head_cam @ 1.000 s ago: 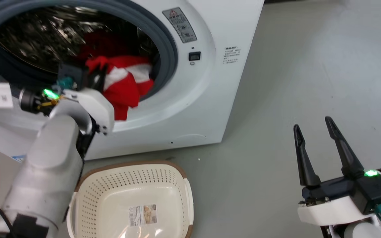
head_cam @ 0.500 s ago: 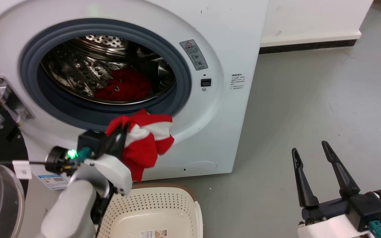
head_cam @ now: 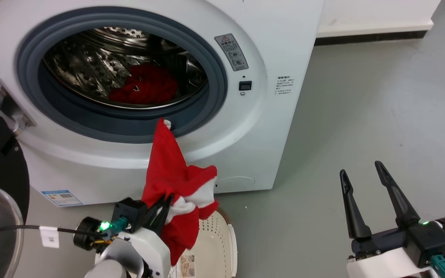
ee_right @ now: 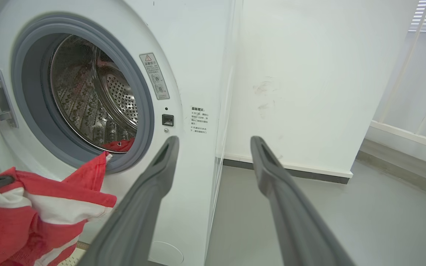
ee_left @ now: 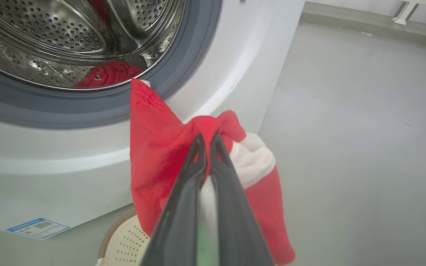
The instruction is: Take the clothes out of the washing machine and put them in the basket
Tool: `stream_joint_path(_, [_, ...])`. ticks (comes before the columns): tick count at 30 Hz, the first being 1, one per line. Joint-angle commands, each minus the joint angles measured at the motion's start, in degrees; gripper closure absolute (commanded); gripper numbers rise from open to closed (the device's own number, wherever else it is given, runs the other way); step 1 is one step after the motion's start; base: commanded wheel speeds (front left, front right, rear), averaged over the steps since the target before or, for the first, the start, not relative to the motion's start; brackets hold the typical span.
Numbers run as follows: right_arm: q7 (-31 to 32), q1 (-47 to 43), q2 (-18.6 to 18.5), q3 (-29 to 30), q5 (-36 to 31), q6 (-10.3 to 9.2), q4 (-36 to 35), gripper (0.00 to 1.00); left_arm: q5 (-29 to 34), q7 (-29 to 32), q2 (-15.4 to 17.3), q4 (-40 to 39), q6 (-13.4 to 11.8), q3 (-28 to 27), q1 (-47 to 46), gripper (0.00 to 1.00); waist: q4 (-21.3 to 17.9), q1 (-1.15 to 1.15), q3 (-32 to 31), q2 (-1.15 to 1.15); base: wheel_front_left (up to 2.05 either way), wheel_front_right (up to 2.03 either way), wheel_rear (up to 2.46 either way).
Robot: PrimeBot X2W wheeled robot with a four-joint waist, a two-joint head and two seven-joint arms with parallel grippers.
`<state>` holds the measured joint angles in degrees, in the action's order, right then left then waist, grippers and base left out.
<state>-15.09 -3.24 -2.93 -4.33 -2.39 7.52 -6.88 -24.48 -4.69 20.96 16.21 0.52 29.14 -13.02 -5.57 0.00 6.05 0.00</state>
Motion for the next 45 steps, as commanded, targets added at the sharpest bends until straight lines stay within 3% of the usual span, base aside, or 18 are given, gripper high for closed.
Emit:
stream_joint_path(1, [-0.12, 1.47, 0.11, -0.03, 0.13, -0.05, -0.02, 0.0, 0.13, -0.29, -0.25, 0.51, 0.21, 0.44, 0.84, 1.0, -0.54, 0.0, 1.14, 0.0, 0.0, 0.0, 0.0])
stream_joint_path(14, [-0.12, 4.77, 0.11, -0.06, -0.14, -0.05, -0.62, 0.0, -0.11, -2.89, -3.92, 11.59, 1.84, 2.86, -1.98, 1.0, -2.06, 0.0, 8.05, 0.0, 0.0, 0.0, 0.0])
stream_joint_path(30, [-0.12, 11.27, 0.1, -0.43, 1.01, -0.05, -1.95, 0.0, -0.89, -7.52, -8.49, 40.42, 4.14, 2.92, -15.81, 1.0, -4.74, 0.0, 20.56, 0.0, 0.0, 0.0, 0.0])
stream_joint_path(40, [-0.12, 15.04, 0.11, -0.5, 2.31, -0.05, -2.79, 0.0, -1.29, -7.98, -8.37, 53.55, 3.91, 2.52, -23.84, 1.0, -5.5, 0.0, 26.94, 0.0, 0.0, 0.0, 0.0])
stream_joint_path(45, [-0.12, 16.12, 0.1, -0.42, 2.79, -0.06, -2.83, 0.0, -1.36, -8.25, -8.43, 55.61, 3.84, 2.83, -25.85, 1.0, -5.86, 0.0, 28.54, 0.0, 0.0, 0.0, 0.0])
